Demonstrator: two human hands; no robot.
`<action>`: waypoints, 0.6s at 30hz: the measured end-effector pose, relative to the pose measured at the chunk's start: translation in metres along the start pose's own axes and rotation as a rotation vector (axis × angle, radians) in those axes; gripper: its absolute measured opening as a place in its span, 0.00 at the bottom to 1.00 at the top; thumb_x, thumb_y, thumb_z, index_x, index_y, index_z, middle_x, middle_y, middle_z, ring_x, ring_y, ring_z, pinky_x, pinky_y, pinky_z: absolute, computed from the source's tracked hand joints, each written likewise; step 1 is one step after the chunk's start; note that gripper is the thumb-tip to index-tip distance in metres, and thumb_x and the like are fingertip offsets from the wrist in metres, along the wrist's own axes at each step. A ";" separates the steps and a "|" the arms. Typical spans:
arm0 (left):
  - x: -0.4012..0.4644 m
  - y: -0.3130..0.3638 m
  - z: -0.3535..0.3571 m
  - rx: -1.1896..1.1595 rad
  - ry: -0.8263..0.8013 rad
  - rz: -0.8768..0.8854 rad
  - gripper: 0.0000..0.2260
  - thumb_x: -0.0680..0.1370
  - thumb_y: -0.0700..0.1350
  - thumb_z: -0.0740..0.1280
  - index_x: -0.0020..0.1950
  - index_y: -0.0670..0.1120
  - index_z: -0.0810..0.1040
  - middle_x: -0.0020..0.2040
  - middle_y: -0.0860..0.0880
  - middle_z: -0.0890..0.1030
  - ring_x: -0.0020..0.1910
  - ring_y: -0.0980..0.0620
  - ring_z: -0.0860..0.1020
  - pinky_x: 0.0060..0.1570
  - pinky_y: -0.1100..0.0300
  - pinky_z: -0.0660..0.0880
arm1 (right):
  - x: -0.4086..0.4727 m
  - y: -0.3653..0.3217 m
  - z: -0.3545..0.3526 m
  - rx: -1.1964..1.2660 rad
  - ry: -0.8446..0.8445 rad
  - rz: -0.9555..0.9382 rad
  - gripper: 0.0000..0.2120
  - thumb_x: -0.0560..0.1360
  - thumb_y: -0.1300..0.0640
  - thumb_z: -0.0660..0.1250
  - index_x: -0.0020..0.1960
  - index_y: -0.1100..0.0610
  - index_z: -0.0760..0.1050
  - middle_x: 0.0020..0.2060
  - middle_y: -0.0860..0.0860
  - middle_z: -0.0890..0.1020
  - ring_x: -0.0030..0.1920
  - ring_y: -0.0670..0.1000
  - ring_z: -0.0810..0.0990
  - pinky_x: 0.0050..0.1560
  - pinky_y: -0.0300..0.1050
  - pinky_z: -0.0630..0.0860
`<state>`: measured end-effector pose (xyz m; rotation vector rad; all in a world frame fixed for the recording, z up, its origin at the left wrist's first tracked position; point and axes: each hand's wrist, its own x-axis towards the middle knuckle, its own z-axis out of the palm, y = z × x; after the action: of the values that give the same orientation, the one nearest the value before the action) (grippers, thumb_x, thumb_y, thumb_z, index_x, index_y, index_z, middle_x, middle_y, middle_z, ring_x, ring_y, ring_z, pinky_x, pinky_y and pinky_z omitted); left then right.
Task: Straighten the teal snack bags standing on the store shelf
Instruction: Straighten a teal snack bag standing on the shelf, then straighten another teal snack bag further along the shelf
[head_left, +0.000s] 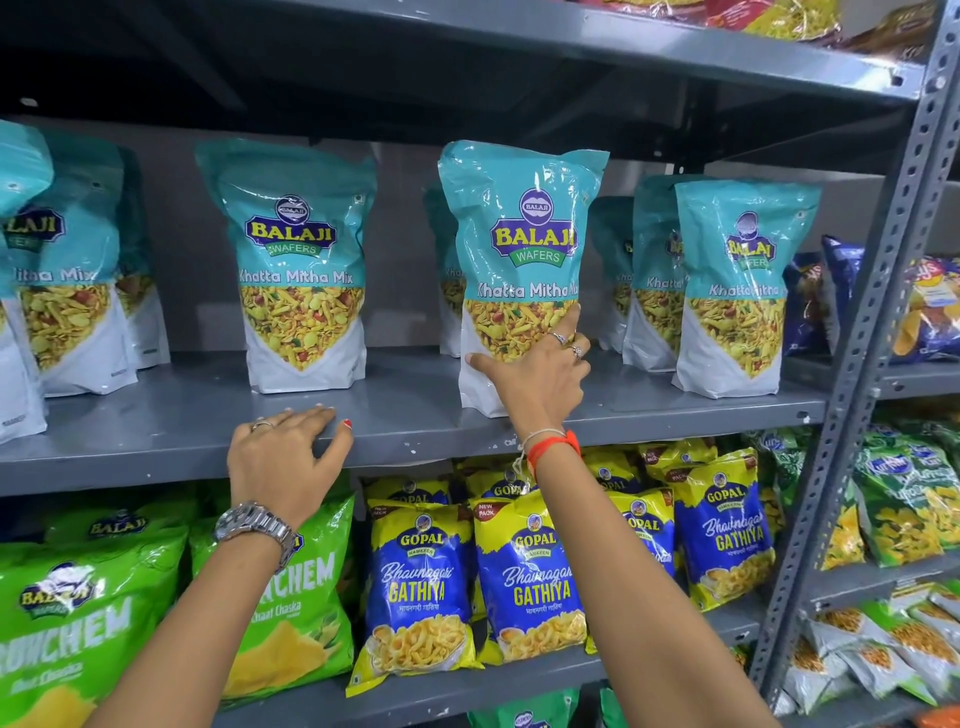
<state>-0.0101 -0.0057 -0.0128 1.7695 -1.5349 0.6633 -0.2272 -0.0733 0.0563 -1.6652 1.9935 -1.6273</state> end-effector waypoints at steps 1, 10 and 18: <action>0.000 -0.001 -0.001 0.001 -0.010 0.002 0.26 0.72 0.59 0.53 0.49 0.44 0.83 0.48 0.42 0.85 0.50 0.41 0.81 0.50 0.48 0.70 | -0.001 0.000 0.000 0.006 -0.002 0.001 0.63 0.58 0.33 0.76 0.78 0.58 0.43 0.70 0.61 0.63 0.67 0.63 0.67 0.58 0.59 0.74; 0.002 -0.036 -0.027 0.075 -0.110 0.003 0.34 0.71 0.64 0.46 0.62 0.44 0.76 0.62 0.42 0.78 0.63 0.44 0.73 0.67 0.45 0.57 | -0.051 -0.012 0.013 0.099 0.351 -0.146 0.54 0.62 0.34 0.73 0.76 0.59 0.53 0.71 0.63 0.63 0.71 0.65 0.61 0.70 0.66 0.60; -0.006 -0.130 -0.061 0.095 -0.156 -0.046 0.35 0.71 0.65 0.46 0.66 0.43 0.72 0.65 0.42 0.75 0.65 0.44 0.72 0.66 0.44 0.61 | -0.088 -0.093 0.087 0.378 0.043 -0.322 0.38 0.64 0.49 0.76 0.68 0.61 0.67 0.61 0.60 0.73 0.62 0.62 0.69 0.63 0.51 0.64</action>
<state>0.1205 0.0538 -0.0009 1.9613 -1.5834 0.5961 -0.0757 -0.0499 0.0404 -1.8728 1.3633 -2.0019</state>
